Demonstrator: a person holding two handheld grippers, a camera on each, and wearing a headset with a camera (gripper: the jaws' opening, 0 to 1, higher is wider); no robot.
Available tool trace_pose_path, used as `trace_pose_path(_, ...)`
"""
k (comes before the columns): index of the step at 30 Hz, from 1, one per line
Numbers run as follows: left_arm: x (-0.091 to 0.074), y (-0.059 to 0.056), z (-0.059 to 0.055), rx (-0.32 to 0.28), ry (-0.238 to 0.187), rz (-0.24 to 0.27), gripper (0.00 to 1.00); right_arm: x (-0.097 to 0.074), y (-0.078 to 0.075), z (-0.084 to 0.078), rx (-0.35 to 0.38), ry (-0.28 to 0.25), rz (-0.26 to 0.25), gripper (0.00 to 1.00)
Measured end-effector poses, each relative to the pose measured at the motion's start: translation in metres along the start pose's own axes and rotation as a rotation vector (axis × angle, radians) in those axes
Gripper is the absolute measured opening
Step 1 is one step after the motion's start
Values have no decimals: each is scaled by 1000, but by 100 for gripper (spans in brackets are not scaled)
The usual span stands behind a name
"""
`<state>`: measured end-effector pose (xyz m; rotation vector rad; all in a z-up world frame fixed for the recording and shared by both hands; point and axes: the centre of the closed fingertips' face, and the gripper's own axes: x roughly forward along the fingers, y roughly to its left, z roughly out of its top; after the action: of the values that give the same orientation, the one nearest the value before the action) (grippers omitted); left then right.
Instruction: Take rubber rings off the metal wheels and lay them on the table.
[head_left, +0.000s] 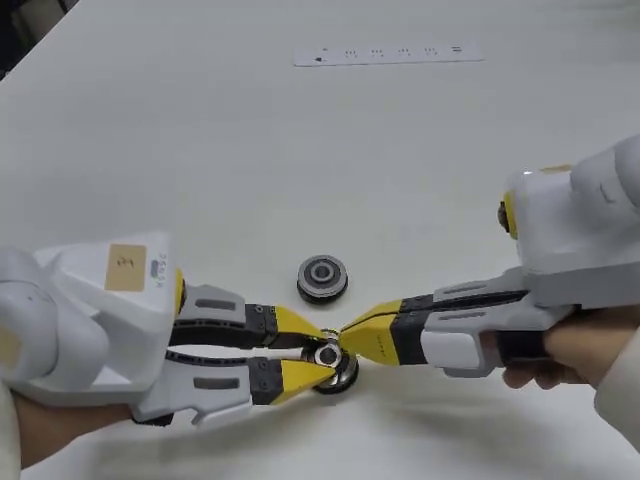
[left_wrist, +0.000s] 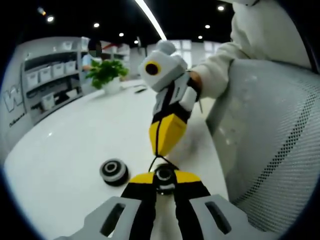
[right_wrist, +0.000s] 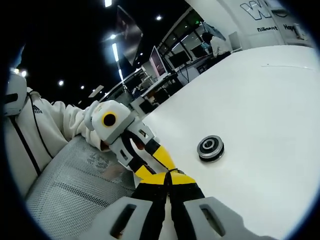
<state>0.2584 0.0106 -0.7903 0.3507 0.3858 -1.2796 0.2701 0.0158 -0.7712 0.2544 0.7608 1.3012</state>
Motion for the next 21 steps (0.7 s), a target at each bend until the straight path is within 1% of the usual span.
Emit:
trace_pose_path(2, 0, 0, 0, -1, 0, 0, 13, 0, -1, -3, -18, 11, -10, 0)
trace_pose_path(6, 0, 0, 0, -4, 2, 1, 14, 1, -2, -4, -24, 20, -21, 0)
trace_pose_path(9, 0, 0, 0, -16, 6, 4, 14, 1, -4, -6, -33, 32, -31, 0)
trace_pose_path(13, -1, 1, 0, -39, 15, 1, 15, 0, -4, -6, -35, 34, -33, 0)
trace_pose_path(15, -2, 0, 0, -53, 18, -10, 18, 0, -3, -6, -36, 35, -30, 0)
trace_pose_path(18, -4, -2, 3, -30, 19, -13, 19, -1, -3, -4, -37, 31, -29, 0)
trace_pose_path(20, -6, -3, 8, -17, 17, -18, 22, -1, -2, -3, -36, 27, -29, 0)
trace_pose_path(21, -7, -4, 9, -11, 16, -29, 25, -2, -2, -3, -37, 26, -29, 0)
